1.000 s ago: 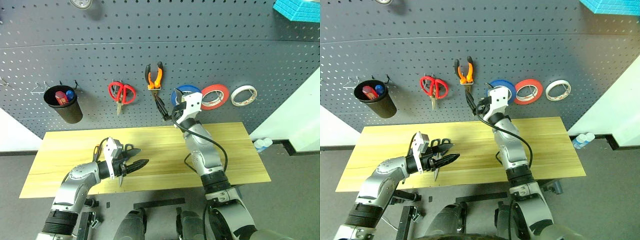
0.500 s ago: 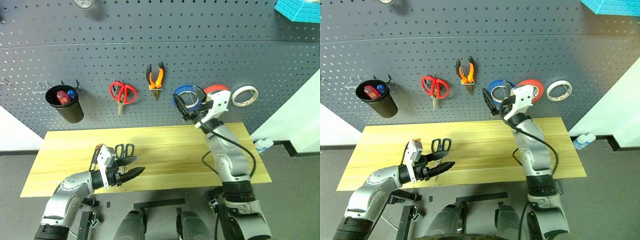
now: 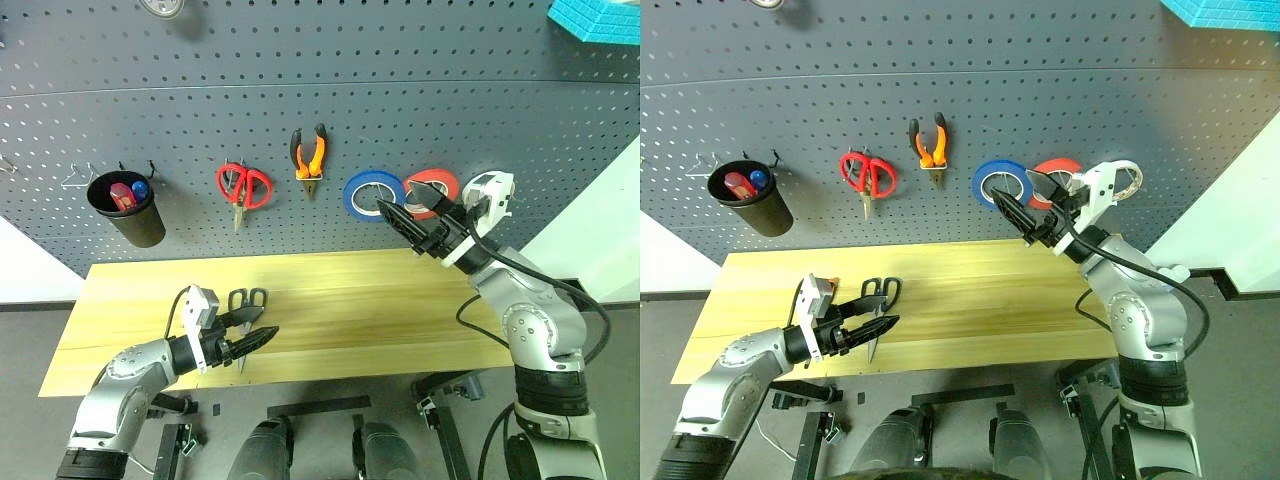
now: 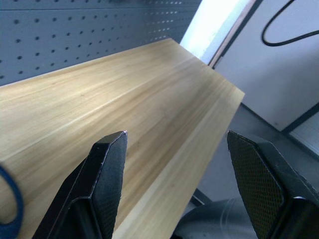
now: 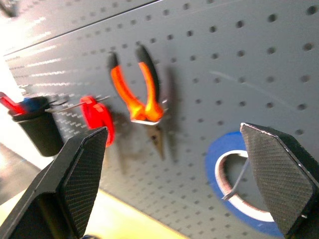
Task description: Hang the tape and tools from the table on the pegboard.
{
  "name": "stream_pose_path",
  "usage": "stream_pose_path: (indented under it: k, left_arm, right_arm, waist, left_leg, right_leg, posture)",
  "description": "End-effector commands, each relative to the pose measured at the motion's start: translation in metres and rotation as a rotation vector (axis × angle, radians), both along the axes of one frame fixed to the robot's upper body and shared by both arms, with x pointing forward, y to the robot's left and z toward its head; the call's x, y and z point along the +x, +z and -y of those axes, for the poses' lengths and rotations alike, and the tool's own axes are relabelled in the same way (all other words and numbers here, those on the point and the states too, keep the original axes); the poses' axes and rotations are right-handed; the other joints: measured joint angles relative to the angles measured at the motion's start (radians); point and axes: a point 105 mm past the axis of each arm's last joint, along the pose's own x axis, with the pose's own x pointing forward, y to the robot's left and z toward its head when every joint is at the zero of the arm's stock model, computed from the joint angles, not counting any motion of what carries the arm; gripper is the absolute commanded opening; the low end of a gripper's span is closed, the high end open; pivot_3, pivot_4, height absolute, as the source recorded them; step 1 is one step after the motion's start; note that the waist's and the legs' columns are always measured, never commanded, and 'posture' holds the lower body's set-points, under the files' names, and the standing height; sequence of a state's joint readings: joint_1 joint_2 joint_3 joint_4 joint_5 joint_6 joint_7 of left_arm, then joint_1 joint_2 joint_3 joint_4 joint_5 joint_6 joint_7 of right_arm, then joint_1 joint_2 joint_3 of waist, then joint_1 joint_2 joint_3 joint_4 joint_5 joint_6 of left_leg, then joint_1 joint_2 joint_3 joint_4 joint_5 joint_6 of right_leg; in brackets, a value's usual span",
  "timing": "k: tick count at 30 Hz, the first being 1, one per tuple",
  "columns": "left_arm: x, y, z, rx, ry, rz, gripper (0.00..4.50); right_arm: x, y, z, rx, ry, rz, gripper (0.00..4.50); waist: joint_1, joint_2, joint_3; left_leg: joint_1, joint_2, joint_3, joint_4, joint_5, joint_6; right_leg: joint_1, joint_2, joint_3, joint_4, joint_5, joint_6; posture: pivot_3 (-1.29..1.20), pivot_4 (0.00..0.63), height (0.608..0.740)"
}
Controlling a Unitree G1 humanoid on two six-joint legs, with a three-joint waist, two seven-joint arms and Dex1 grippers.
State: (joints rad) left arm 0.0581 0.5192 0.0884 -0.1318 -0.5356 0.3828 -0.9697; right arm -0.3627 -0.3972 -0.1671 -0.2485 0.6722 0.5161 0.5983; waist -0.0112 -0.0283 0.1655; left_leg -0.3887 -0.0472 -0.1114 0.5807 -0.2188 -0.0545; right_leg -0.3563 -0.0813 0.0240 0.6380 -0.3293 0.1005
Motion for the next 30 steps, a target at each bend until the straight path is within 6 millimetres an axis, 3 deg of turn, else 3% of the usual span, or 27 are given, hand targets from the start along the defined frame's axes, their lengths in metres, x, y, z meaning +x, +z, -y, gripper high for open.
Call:
stream_pose_path:
  k: [1, 12, 22, 30]
  left_arm:
    - [0.0, 0.008, -0.011, 0.003, 0.034, 0.028, 3.32]
    - [-0.004, 0.013, -0.035, 0.014, 0.163, 0.008, 3.32]
    - [0.007, 0.039, -0.045, -0.022, 0.397, 0.021, 3.32]
    - [0.011, 0.004, -0.053, 0.082, 0.517, -0.052, 3.32]
  right_arm:
    - [-0.017, 0.01, -0.008, -0.003, 0.116, 0.025, 4.47]
    - [-0.034, -0.001, -0.003, -0.068, 0.29, -0.04, 4.47]
    - [-0.038, 0.008, 0.011, -0.128, 0.35, -0.011, 4.47]
    - [-0.035, 0.012, 0.01, -0.15, 0.356, 0.004, 4.47]
  waist:
    - [0.002, 0.0, 0.0]
    - [0.027, 0.0, 0.0]
    - [0.06, 0.0, -0.004]
    - [0.076, 0.0, -0.007]
  left_leg:
    - [0.0, 0.0, 0.0, 0.0, 0.0, 0.0]
    - [-0.001, 0.001, 0.0, 0.0, -0.001, 0.002]
    - [-0.002, 0.001, 0.0, 0.002, -0.002, 0.002]
    - [-0.002, 0.001, 0.002, 0.003, -0.002, 0.003]
  right_leg:
    - [0.0, 0.0, 0.0, 0.0, 0.0, 0.0]
    - [0.002, 0.0, -0.001, -0.005, 0.0, 0.0]
    - [0.002, 0.0, -0.001, -0.006, 0.001, 0.0]
    - [0.002, 0.001, -0.001, -0.006, 0.001, 0.0]
  posture:
    - [0.08, 0.16, 0.738]
    - [0.13, 0.143, 0.738]
    - [0.15, 0.128, 0.738]
    - [0.16, 0.124, 0.738]
